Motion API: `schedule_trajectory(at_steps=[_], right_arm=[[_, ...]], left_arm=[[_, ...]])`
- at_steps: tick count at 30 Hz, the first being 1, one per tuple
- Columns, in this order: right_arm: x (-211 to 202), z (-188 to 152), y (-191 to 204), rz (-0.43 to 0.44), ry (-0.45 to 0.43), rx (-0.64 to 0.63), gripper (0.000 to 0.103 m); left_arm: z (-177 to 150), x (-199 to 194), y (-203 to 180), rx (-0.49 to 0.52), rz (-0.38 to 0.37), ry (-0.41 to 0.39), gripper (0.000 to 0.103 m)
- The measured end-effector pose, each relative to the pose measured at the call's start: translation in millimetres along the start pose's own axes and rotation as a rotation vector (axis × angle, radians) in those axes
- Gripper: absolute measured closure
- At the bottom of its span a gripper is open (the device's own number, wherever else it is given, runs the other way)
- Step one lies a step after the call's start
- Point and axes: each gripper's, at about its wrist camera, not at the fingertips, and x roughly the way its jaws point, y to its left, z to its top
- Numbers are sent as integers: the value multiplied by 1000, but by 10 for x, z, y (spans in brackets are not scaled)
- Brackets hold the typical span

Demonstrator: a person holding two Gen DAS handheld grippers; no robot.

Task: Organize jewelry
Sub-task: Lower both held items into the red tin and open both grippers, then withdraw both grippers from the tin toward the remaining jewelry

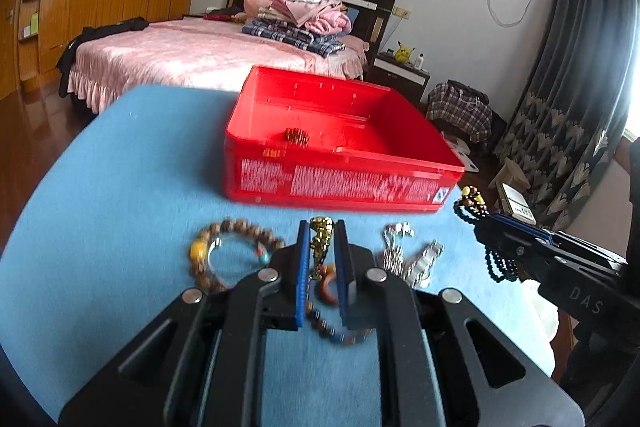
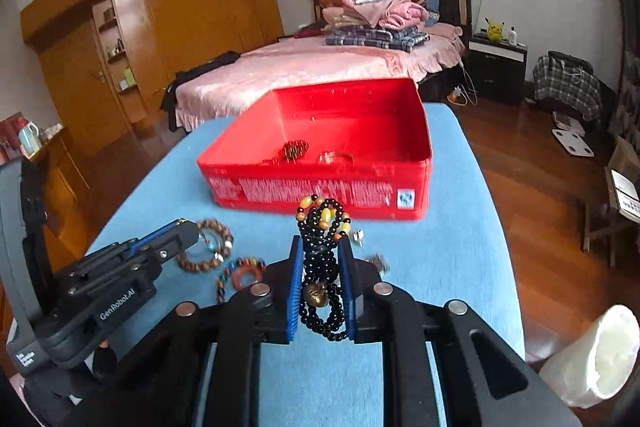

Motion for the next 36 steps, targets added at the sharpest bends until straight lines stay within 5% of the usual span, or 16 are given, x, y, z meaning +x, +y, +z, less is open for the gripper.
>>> schedule_trajectory(at_steps=[14, 25, 27, 29, 31, 33, 35, 36], right_arm=[[289, 672, -9, 8, -72, -12, 86], [778, 1006, -132, 19, -56, 7, 85], [839, 1003, -138, 10, -42, 14, 78], [854, 1006, -143, -7, -49, 9, 64], [836, 999, -144, -23, -60, -5, 61], [791, 985, -157, -44, -71, -9, 43], [708, 961, -185, -50, -94, 5, 28], [673, 948, -190, -49, -105, 8, 19]], left_arm=[[739, 262, -110, 20, -11, -96, 93], [1022, 767, -63, 19, 2, -60, 92], [1039, 836, -22, 6, 17, -42, 90], [1055, 849, 40, -8, 17, -38, 68], [1059, 815, 88, -11, 33, -51, 61], [1071, 780, 129, -8, 37, -54, 54], [1075, 713, 152, -16, 47, -65, 29], [1062, 634, 178, -17, 45, -81, 26]])
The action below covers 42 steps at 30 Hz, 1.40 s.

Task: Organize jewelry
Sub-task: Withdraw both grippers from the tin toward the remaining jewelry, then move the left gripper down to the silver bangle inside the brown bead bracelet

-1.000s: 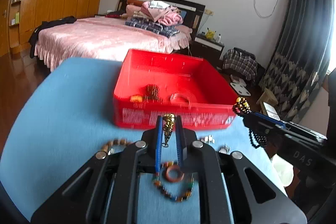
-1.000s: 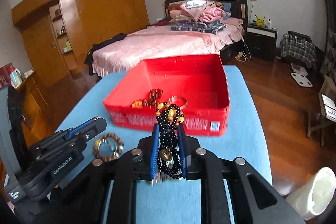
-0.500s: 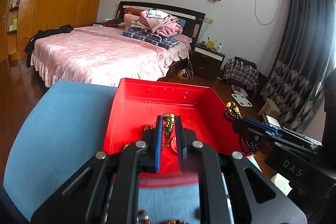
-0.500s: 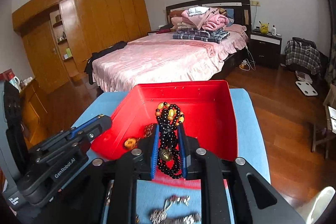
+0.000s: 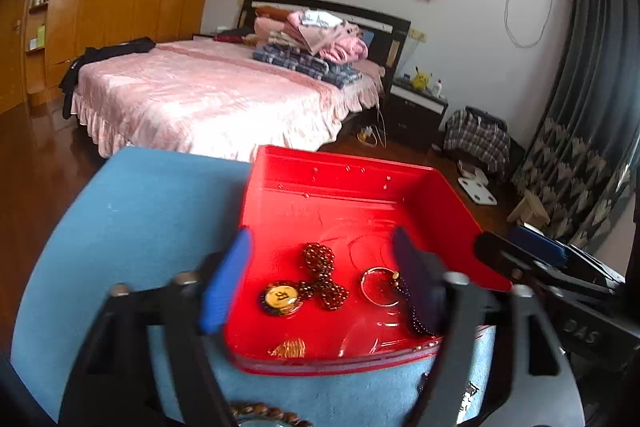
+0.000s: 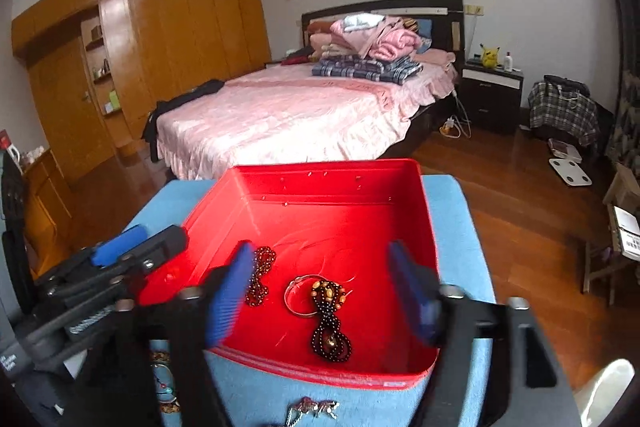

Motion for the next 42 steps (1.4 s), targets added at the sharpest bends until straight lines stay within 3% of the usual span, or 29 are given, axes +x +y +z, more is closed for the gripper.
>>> schedule_trajectory(at_steps=[2, 7, 24, 42], right_arm=[[-103, -34, -6, -3, -23, 2, 9], [-360, -236, -17, -41, -42, 9, 6], [-683, -1055, -70, -100, 51, 92, 6], [-656, -1315, -33, -118, 78, 74, 6]], left_arm=[[-19, -117, 29, 2, 20, -15, 13], [-148, -364, 139, 17, 46, -9, 9], [-1046, -734, 445, 11, 110, 147, 9], [-1166, -637, 564, -22, 138, 203, 9]])
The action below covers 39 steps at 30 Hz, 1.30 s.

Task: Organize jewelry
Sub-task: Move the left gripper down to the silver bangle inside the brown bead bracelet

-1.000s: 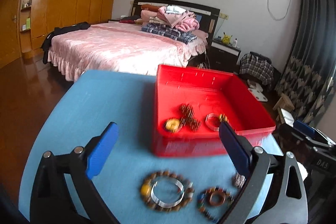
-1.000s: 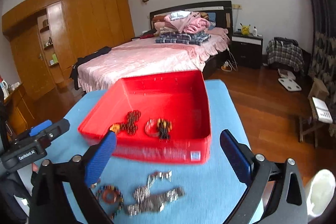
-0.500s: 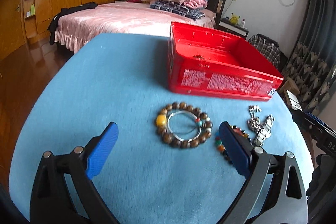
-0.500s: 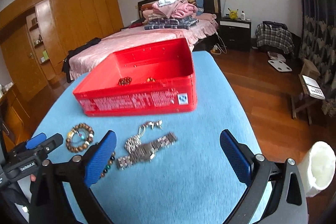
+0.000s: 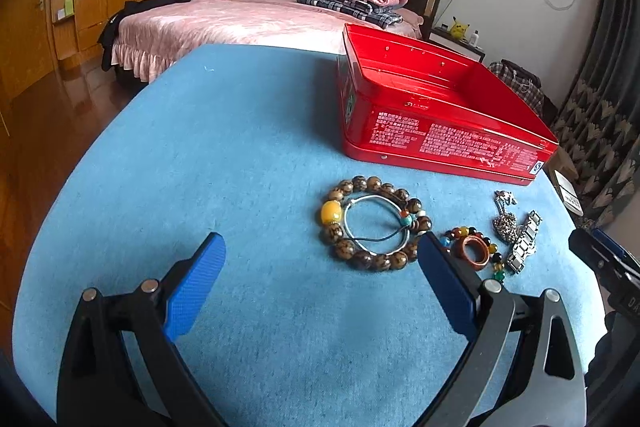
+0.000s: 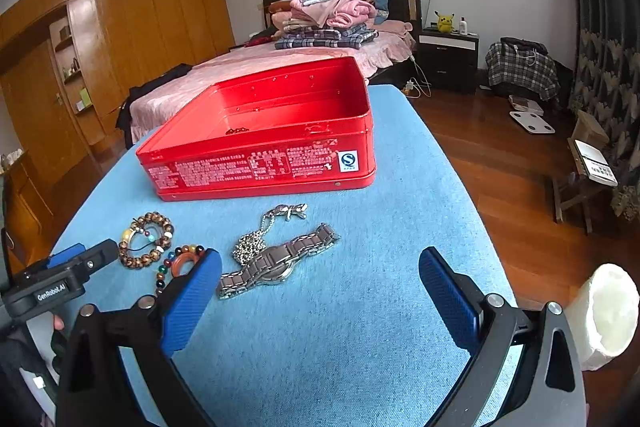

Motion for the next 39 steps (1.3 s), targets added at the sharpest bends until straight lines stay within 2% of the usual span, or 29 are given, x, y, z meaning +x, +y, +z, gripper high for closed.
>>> schedule_trajectory(at_steps=[4, 6, 7, 8, 13, 17, 22, 24, 27, 29, 36, 37, 39], right_arm=[[18, -5, 8, 7, 8, -2, 6], [28, -13, 10, 9, 12, -2, 6], [32, -15, 15, 10, 13, -4, 6], [33, -21, 15, 10, 14, -6, 6], [47, -40, 24, 11, 21, -14, 6], [49, -44, 30, 11, 23, -20, 6], [66, -46, 31, 12, 30, -18, 6], [67, -46, 27, 12, 32, -17, 6], [75, -51, 29, 12, 35, -17, 6], [83, -55, 25, 13, 39, -15, 6], [106, -60, -1, 17, 49, -8, 6], [106, -60, -1, 19, 49, -8, 6], [105, -58, -6, 22, 49, -6, 6]], left_arm=[[25, 33, 28, -8, -9, 7, 10], [30, 51, 43, -16, -15, 12, 16], [36, 60, 44, -20, -20, 15, 24], [44, 72, 50, -24, -23, 19, 27], [96, 137, 63, -36, -30, 34, 29], [99, 204, 40, -26, -37, 64, 39], [92, 240, 13, -11, -53, 79, 47], [118, 266, 18, -14, -68, 82, 52], [148, 305, 10, -23, -97, 91, 66], [151, 333, -7, -23, -112, 100, 82], [162, 321, -98, 2, -133, 88, 90], [152, 288, -110, 4, -139, 78, 100], [148, 209, -129, -2, -149, 61, 100]])
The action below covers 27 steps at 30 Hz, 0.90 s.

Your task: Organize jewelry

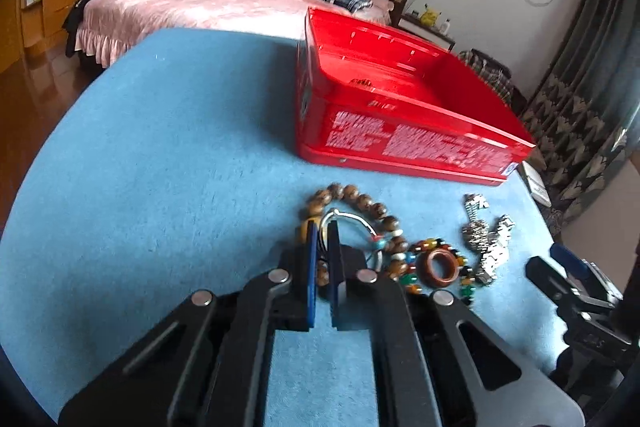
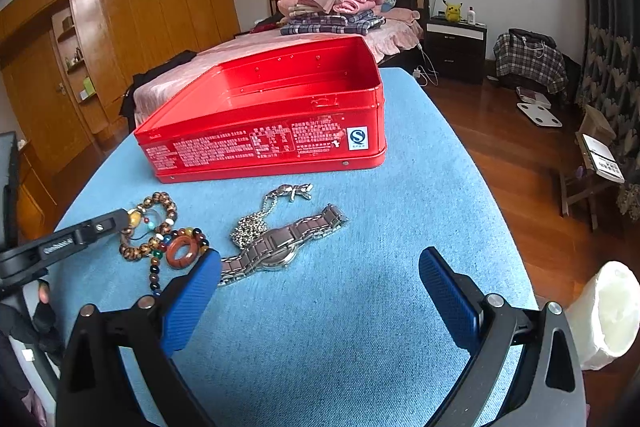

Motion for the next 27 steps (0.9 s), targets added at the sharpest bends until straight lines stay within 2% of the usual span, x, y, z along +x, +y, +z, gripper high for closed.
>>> schedule_trajectory(at_steps=[7, 8, 16, 18, 19, 20, 24, 27], right_arm=[[-3, 4, -13, 3, 2, 2, 6], [-1, 4, -15, 2, 2, 2, 6], [-3, 8, -22, 2, 3, 7, 6], [-3, 1, -17, 1, 4, 3, 6], [-5, 0, -15, 0, 3, 0, 6], [1, -2, -2, -1, 3, -2, 6], [3, -6, -3, 0, 5, -2, 6], [10, -19, 10, 0, 6, -3, 6]], left_arm=[[-147, -226, -41, 7, -36, -8, 100], [-159, -240, -31, 3, -37, -7, 103], [-284, -314, 102, -23, -16, 18, 102], [-269, -293, 135, -62, -37, 30, 93], [-250, -290, 123, -65, -30, 23, 80], [-231, -293, 102, -59, -24, 15, 72], [-166, -265, 24, -56, -33, -2, 65], [-141, -160, -23, -38, -24, 13, 68]])
